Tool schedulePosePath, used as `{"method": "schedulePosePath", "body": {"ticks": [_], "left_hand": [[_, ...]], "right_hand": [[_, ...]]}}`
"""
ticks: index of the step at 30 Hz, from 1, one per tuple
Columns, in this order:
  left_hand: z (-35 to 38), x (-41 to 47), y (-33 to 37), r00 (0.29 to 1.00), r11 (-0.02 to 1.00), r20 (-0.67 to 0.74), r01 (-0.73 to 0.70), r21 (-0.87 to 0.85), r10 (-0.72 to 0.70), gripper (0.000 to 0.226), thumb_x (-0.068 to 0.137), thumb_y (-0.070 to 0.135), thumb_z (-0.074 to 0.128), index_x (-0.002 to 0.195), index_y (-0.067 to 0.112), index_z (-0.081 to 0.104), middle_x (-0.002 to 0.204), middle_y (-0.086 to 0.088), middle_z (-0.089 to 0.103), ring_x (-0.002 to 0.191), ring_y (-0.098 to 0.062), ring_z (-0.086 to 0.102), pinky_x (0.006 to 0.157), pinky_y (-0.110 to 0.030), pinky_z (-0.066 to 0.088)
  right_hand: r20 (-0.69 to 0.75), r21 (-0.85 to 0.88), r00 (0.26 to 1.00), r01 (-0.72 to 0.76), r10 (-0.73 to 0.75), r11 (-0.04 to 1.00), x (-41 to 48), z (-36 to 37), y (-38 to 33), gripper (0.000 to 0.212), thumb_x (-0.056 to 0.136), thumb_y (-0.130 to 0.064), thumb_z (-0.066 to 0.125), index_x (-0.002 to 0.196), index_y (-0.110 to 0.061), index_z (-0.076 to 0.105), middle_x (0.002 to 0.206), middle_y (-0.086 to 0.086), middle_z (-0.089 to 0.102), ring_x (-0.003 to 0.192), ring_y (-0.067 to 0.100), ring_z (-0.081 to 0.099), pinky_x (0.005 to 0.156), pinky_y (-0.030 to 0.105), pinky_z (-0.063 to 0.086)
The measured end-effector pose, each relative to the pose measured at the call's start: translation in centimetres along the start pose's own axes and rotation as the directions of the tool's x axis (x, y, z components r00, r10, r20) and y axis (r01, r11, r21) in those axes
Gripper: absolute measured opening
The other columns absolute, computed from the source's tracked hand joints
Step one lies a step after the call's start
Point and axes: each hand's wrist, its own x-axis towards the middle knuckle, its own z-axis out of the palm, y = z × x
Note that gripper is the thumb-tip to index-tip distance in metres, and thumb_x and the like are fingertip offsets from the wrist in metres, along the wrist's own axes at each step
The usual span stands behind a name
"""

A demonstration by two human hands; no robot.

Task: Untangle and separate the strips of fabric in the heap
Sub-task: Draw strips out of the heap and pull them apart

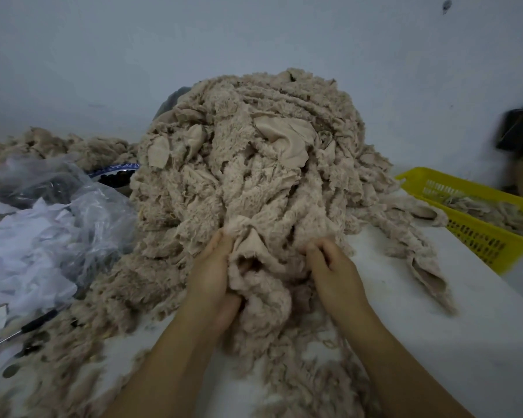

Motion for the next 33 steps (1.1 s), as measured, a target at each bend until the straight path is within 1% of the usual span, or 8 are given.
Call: {"method": "schedulePosePath", "body": {"ticks": [3, 6, 11, 16, 19, 23, 28, 33], "left_hand": [[-0.2, 0.5, -0.3, 0.998, 0.995, 0.015, 0.06, -0.078, -0.059, 0.04, 0.105, 0.021, 0.042, 0.143, 0.008, 0.046, 0.107, -0.014, 0.074, 0.068, -0.018, 0.072, 0.06, -0.031, 0.058], [-0.6, 1.0, -0.5, 0.996, 0.989, 0.069, 0.069, -0.132, -0.061, 0.037, 0.105, 0.025, 0.039, 0.132, 0.006, 0.054, 0.099, -0.014, 0.075, 0.077, -0.019, 0.074, 0.063, -0.034, 0.059], [-0.9, 1.2, -0.4, 0.995, 0.973, 0.09, 0.061, -0.221, -0.042, 0.039, 0.105, 0.026, 0.036, 0.13, 0.006, 0.059, 0.118, -0.017, 0.071, 0.102, -0.025, 0.072, 0.072, -0.037, 0.061], [-1.3, 1.9, 0.2, 0.999, 0.919, 0.041, -0.011, -0.394, 0.029, 0.033, 0.095, 0.013, 0.046, 0.123, 0.005, 0.061, 0.113, -0.014, 0.073, 0.094, -0.018, 0.074, 0.076, -0.031, 0.062], [-0.8, 1.6, -0.4, 0.999, 0.971, 0.031, -0.031, -0.239, 0.04, 0.028, 0.103, 0.006, 0.041, 0.119, 0.011, 0.063, 0.105, -0.009, 0.075, 0.087, -0.014, 0.074, 0.073, -0.028, 0.061], [-0.1, 0.8, -1.3, 0.983, 0.91, 0.02, -0.175, 0.375, 0.181, 0.03, 0.105, 0.017, 0.045, 0.11, 0.034, 0.069, 0.09, 0.008, 0.076, 0.075, -0.005, 0.07, 0.06, -0.017, 0.055], [0.3, -0.9, -2.7, 0.901, 0.528, 0.377, -0.432, 0.731, 0.215, 0.038, 0.086, 0.073, 0.049, 0.122, 0.064, 0.051, 0.118, 0.042, 0.058, 0.114, 0.02, 0.051, 0.089, -0.001, 0.041], [0.4, -0.5, -2.8, 0.877, 0.421, 0.374, -0.474, 0.773, 0.302, 0.021, 0.093, 0.047, 0.06, 0.112, 0.054, 0.054, 0.102, 0.053, 0.055, 0.101, 0.028, 0.05, 0.082, 0.003, 0.039]], "right_hand": [[0.055, 0.127, 0.992, 0.108, -0.115, 0.986, -1.1, 0.6, -1.3, 0.038, 0.091, -0.061, 0.042, 0.078, -0.027, 0.054, 0.068, 0.001, 0.051, 0.057, 0.007, 0.047, 0.053, 0.015, 0.037], [0.285, 0.101, 0.951, 0.093, -0.118, 0.991, -1.6, 1.2, -1.6, 0.043, 0.08, -0.077, 0.044, 0.08, -0.035, 0.053, 0.069, -0.01, 0.054, 0.06, 0.001, 0.051, 0.056, 0.017, 0.041], [0.406, -0.06, 0.91, 0.116, -0.082, 0.991, -1.9, 1.8, -1.0, 0.019, 0.094, -0.043, 0.058, 0.077, -0.033, 0.057, 0.071, -0.018, 0.055, 0.062, -0.002, 0.05, 0.056, 0.014, 0.038], [0.249, 0.506, 0.948, -0.3, 0.196, 0.809, -0.6, 0.5, -1.4, 0.035, 0.093, -0.036, 0.059, 0.12, -0.015, 0.063, 0.117, 0.009, 0.069, 0.108, 0.029, 0.066, 0.093, 0.044, 0.055], [0.241, 0.709, 0.931, -0.362, 0.274, 0.606, -0.2, 0.2, -1.9, 0.023, 0.095, -0.027, 0.059, 0.11, -0.016, 0.073, 0.11, 0.008, 0.074, 0.101, 0.024, 0.071, 0.079, 0.037, 0.06], [0.235, 0.786, 0.943, -0.327, 0.235, 0.525, -0.2, -0.3, -2.2, 0.023, 0.076, -0.034, 0.068, 0.089, -0.018, 0.078, 0.089, 0.009, 0.076, 0.08, 0.02, 0.074, 0.068, 0.036, 0.061], [0.204, 0.601, 0.967, -0.245, 0.15, 0.761, -0.7, 0.3, -2.2, 0.018, 0.098, -0.029, 0.056, 0.102, -0.032, 0.074, 0.107, 0.001, 0.075, 0.102, 0.02, 0.071, 0.094, 0.046, 0.054], [0.215, 0.523, 0.972, -0.198, 0.097, 0.829, -0.9, 0.3, -2.3, 0.017, 0.096, -0.036, 0.059, 0.094, -0.037, 0.075, 0.103, -0.001, 0.075, 0.099, 0.018, 0.071, 0.089, 0.038, 0.057]]}}
